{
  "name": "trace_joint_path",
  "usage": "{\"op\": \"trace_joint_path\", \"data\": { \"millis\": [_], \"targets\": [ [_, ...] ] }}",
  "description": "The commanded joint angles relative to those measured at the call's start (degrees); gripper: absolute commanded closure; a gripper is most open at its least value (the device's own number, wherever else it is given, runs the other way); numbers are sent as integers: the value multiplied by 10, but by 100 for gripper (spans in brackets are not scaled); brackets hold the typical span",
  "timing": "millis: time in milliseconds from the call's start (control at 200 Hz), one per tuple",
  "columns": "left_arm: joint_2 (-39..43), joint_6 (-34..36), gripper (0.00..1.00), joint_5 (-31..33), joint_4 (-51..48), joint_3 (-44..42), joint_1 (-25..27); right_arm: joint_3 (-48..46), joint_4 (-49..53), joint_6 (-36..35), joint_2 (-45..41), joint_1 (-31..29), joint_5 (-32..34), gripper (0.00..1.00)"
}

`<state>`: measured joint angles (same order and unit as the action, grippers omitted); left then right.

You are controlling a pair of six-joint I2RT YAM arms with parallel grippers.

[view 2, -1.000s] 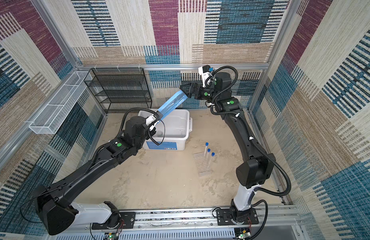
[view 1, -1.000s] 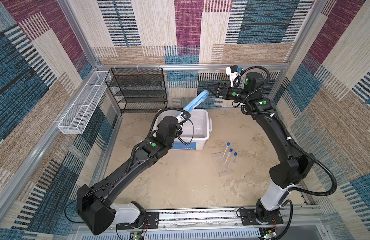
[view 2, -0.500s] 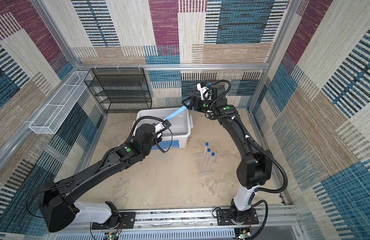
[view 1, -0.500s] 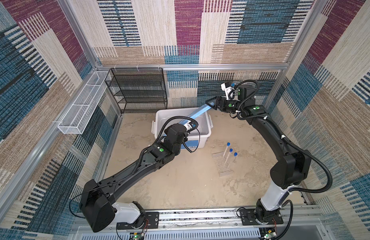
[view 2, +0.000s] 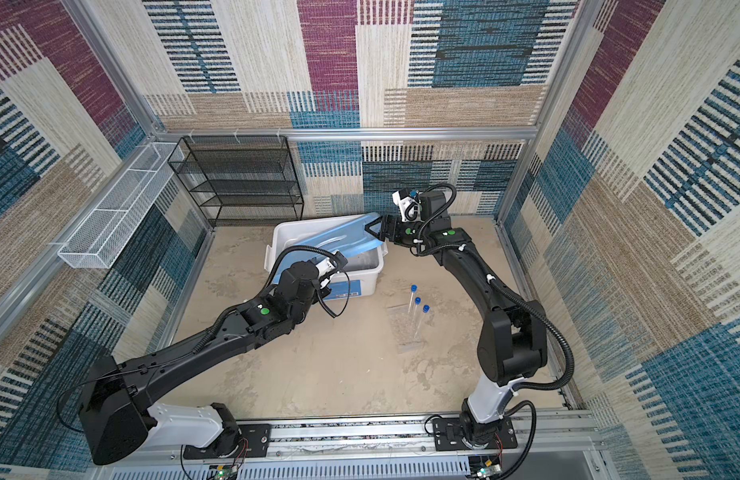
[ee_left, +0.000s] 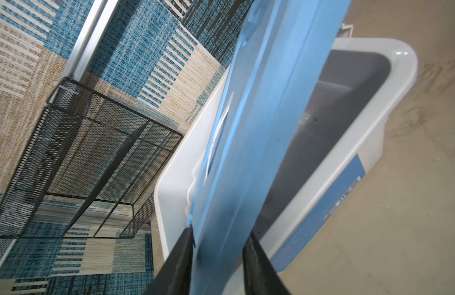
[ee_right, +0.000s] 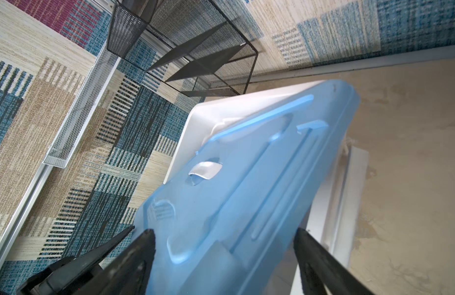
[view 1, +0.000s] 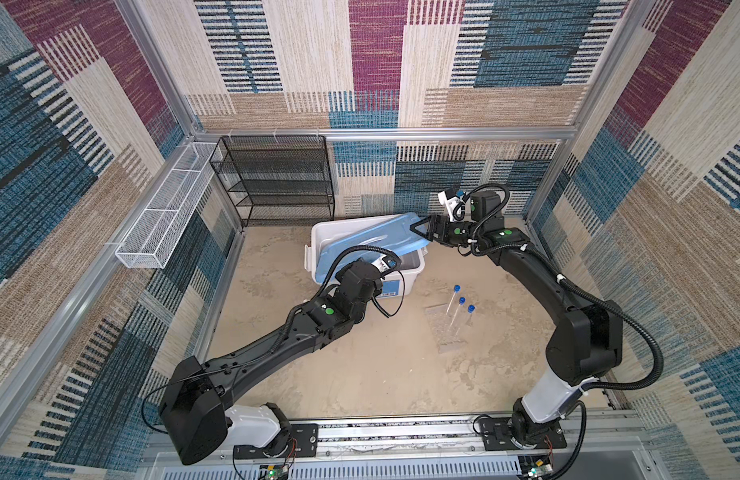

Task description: Organize the chemistry lab equipment

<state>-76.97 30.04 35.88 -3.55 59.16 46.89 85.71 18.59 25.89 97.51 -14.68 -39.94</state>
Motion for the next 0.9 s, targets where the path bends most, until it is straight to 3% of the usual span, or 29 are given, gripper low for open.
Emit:
{"op": "trace_joint_path", "data": {
  "millis": [0,431,596,896],
  "targets": [
    [6,-62,62,-23,1,-8,3,-18,-37,5,-5,-1,-6,14],
    [-13,-126,60,-48,1,-48,7,-64,-64,-21,2,-2,28,19],
    [-24,-154,54,-18,0,-51,7,-70,-63,-31,6,-4,52,22],
    [-35,-182,53,-19,-6,-34,7,-30,-34,-52,25,-28,122,31]
  ]
}}
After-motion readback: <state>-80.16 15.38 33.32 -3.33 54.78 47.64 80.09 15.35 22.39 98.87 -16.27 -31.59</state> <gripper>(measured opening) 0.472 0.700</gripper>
